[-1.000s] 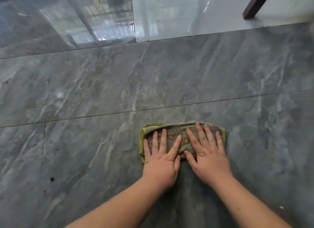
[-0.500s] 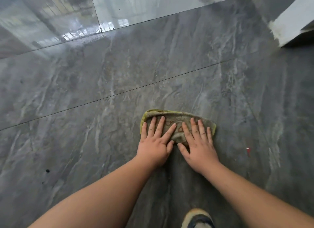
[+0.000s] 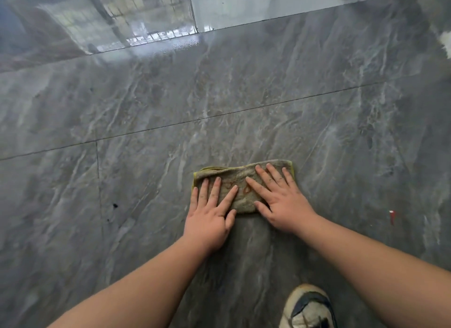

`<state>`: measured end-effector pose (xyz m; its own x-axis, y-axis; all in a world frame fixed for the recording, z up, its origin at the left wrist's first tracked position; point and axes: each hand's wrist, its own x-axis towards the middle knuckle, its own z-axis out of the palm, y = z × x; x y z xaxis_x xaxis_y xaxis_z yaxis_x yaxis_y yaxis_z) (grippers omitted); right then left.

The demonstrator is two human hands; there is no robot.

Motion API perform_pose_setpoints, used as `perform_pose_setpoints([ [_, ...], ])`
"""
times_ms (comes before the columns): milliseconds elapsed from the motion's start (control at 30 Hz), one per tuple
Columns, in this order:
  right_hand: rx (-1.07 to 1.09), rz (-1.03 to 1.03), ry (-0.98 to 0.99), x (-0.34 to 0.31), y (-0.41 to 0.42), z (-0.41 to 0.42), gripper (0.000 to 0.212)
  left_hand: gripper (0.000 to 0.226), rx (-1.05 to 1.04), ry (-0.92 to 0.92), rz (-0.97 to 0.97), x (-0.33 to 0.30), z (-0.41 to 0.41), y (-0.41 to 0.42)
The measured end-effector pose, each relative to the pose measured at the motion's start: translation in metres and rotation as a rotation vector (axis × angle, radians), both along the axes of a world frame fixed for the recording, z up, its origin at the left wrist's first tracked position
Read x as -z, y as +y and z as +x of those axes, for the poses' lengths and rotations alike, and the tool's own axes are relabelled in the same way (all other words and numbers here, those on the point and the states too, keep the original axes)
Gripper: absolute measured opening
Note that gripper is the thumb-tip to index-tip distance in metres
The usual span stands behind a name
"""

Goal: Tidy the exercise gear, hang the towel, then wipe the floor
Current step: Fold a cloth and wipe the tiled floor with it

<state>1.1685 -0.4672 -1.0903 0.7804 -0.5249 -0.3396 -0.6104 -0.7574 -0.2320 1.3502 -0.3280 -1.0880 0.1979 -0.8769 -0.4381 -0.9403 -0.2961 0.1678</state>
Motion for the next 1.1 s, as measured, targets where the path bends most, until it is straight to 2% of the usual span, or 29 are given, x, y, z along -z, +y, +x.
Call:
perform_pose_setpoints([
  [100,0.17,-0.04,-0.169,-0.006,-0.001,0.007,0.061,0.065,-0.036,0.001,-0.093,-0.005,0.007,-0.008],
  [167,0.182,-0.089,-0.2,-0.01,0.001,0.013,0.064,0.067,-0.009,0.002,-0.122,-0.003,0.014,-0.012],
  [333,0.068,-0.118,0.046,0.005,0.006,-0.008,0.073,0.068,0.076,-0.019,-0.071,0.005,0.024,-0.021],
  [500,0.105,-0.097,0.106,0.005,0.008,-0.018,0.075,0.067,0.092,-0.033,-0.019,0.007,0.028,-0.026],
  [600,0.263,0.034,-0.073,-0.001,0.009,-0.013,0.071,0.069,0.092,-0.007,0.019,-0.003,0.026,-0.03],
  [667,0.555,0.094,-0.313,-0.013,0.007,-0.013,0.062,0.071,0.094,0.019,-0.019,-0.011,0.026,-0.033],
  [733,0.878,0.086,-0.442,-0.021,0.007,-0.016,0.052,0.067,0.091,0.084,-0.146,-0.019,0.024,-0.035],
  [800,1.082,0.185,-0.383,-0.025,0.006,-0.017,0.052,0.06,0.108,0.212,-0.255,-0.023,0.016,-0.039],
  [867,1.149,0.293,-0.297,-0.025,0.006,-0.017,0.058,0.052,0.035,0.396,-0.237,-0.029,0.003,-0.043],
  [967,1.177,0.384,-0.227,-0.027,0.002,-0.011,0.057,0.043,-0.221,0.622,-0.127,-0.035,-0.014,-0.05],
  [1100,1.298,0.525,-0.308,-0.031,-0.01,0.005,0.044,0.035,-0.564,0.799,-0.092,-0.037,-0.014,-0.053],
])
